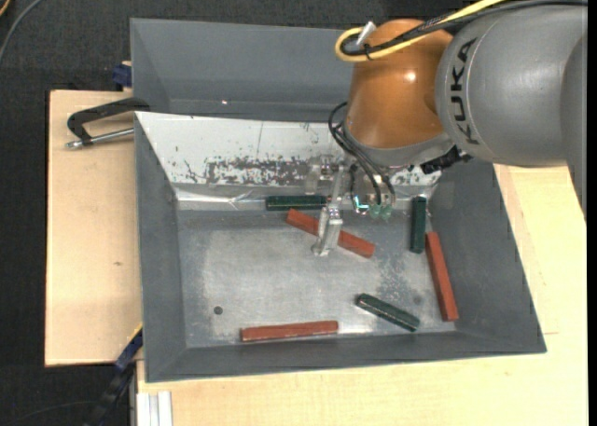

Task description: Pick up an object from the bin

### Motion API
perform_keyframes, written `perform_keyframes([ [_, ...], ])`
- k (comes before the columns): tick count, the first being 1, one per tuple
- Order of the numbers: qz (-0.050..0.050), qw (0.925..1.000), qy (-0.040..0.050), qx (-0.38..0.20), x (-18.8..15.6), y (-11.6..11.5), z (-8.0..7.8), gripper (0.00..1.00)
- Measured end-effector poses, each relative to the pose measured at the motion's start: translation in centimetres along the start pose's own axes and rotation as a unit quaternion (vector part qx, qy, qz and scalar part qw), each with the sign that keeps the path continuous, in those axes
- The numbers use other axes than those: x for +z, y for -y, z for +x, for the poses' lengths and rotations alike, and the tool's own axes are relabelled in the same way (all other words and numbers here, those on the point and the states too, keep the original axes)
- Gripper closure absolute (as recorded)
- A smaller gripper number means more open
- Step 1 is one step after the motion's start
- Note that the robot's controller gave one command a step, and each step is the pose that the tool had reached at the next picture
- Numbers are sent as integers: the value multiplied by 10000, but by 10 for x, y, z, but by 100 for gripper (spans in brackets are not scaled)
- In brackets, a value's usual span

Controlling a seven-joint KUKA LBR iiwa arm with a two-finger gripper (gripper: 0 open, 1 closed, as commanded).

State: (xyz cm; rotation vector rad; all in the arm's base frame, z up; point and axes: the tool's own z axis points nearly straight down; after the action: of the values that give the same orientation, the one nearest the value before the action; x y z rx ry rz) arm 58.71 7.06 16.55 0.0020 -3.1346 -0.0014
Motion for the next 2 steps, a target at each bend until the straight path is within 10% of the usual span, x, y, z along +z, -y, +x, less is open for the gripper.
perform_keyframes([
  [1, -2, 9971, 9, 754, 98, 29, 8, 0],
  [2, -6, 9972, 41, 752, 95, 29, 6, 100],
])
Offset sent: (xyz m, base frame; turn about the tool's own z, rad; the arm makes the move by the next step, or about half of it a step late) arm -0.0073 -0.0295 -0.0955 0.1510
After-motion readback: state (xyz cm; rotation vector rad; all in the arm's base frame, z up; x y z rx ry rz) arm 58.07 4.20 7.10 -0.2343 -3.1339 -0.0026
